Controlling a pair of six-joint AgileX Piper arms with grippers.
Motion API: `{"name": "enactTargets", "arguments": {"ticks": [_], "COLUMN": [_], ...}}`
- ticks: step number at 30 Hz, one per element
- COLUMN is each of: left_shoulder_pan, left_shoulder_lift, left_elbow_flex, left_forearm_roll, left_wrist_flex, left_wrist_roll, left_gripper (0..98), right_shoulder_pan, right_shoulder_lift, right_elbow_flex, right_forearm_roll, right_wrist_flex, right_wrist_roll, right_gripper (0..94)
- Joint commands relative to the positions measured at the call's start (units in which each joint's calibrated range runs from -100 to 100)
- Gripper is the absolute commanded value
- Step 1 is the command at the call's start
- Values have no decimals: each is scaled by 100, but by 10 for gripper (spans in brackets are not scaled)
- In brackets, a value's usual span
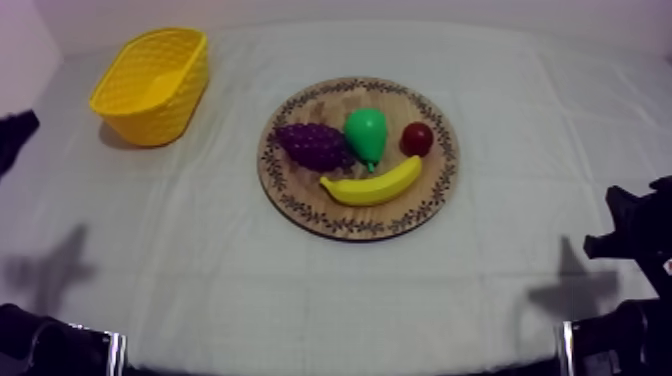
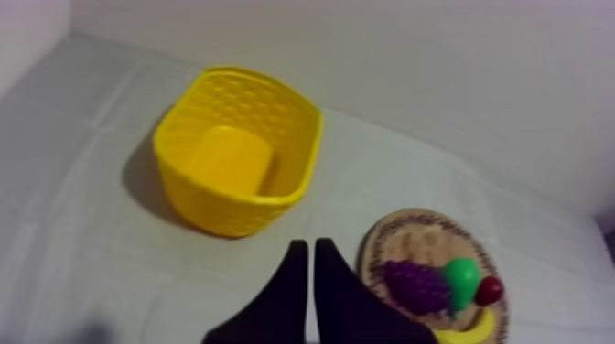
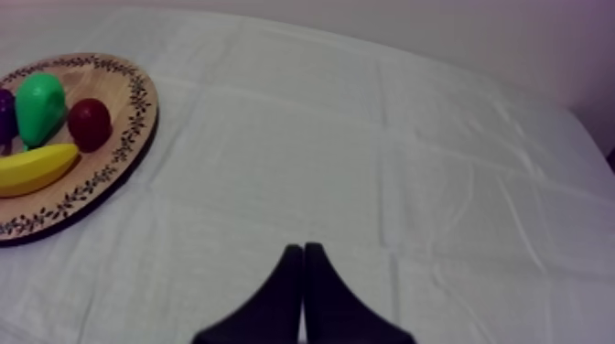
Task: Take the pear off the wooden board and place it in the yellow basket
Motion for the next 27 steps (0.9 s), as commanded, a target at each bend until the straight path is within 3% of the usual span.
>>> {"name": "enactTargets", "arguments": {"ticks": [1, 5, 14, 21, 27], "left_shoulder_pan": [217, 679, 1793, 2398, 2649], "left_shoulder_lift": [1240, 2175, 4016, 5448, 6607], "left_elbow_flex": [-2166, -3257, -4811, -5648, -6029], "left_forearm_roll": [-11, -119, -262, -249, -98], "left_wrist_flex": [572, 1048, 1461, 1733, 1868], "left_wrist_roll": [186, 583, 1287, 1594, 1673], "left_gripper": [1, 1, 1, 1, 6], "right_shoulder_pan": [2, 2, 2, 2, 2], "right_shoulder_lift": [-2, -2, -2, -2, -2], "right_elbow_flex": [4, 4, 4, 4, 4], "right_forearm_roll": [0, 0, 0, 0, 0], "right_wrist_flex": [2, 2, 2, 2, 2], "right_wrist_roll": [1, 1, 1, 1, 1], "right_gripper": [3, 3, 3, 3, 3]}}
